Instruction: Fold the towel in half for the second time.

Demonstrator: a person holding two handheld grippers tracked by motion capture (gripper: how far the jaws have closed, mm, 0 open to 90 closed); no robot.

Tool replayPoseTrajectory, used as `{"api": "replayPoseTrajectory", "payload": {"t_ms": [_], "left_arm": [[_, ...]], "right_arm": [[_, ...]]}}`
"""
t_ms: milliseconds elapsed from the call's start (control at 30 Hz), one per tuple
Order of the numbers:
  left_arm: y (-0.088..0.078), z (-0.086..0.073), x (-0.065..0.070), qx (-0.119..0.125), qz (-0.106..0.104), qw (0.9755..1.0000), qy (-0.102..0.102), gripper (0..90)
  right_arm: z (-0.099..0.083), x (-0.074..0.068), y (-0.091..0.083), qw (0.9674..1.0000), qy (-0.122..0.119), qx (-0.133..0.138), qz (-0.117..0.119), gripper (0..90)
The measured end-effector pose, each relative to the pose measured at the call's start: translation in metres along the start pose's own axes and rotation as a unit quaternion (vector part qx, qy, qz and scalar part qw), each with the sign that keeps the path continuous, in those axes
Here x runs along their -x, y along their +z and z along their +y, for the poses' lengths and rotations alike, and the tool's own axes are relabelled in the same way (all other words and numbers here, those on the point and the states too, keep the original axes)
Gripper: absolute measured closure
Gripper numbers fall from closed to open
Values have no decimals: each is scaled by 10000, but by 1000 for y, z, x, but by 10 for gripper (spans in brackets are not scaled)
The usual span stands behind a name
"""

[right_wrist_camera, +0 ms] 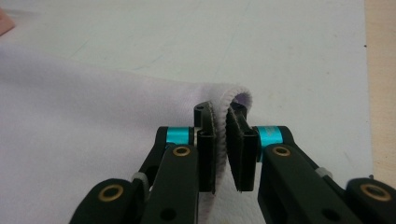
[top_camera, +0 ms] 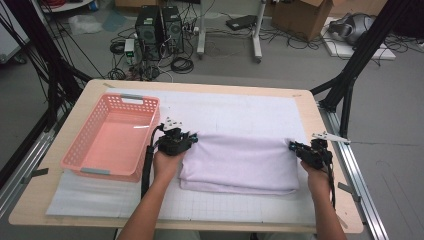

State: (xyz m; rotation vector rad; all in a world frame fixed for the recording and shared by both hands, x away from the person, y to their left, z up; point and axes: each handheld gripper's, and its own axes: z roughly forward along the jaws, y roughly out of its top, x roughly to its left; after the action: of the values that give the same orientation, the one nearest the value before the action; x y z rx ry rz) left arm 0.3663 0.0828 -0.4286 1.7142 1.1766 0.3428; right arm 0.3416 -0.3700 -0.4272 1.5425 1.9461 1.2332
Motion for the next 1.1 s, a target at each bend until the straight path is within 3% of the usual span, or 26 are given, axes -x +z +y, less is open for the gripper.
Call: {"api": "replayPoseTrajectory", "payload": {"t_ms": [67,200,367,467,567,667,867,1100], "left_arm": [[-3,-4,1,27,-74,9999,-114,476],[-8,-6,5,-123,-173,9998,29,412],[-18,-4,17,0,-234,9994,250,375],[-25,-8,21,143,-284,9991,284,341],[-31,-16,23,80,-271,9992,283,328],[-39,-25,25,68,-324,9988,370,334],[-54,-51,21,-105,-346,9993,52,428],[-71,-70,17,-139,-527,9985,-94,520]], "right_arm": [[0,1,1,9998,172,-4,38,678],[0,1,-9,9995,302,60,65,573],[-2,-3,-30,9996,189,151,161,562],[-9,-8,-40,9998,-26,65,190,562],[-17,-11,-49,9996,-105,33,248,553],[-27,-17,-60,9993,-254,10,285,542],[-46,-27,-78,9984,-432,-100,352,518],[-68,-30,-88,9985,-309,-268,368,531]]}}
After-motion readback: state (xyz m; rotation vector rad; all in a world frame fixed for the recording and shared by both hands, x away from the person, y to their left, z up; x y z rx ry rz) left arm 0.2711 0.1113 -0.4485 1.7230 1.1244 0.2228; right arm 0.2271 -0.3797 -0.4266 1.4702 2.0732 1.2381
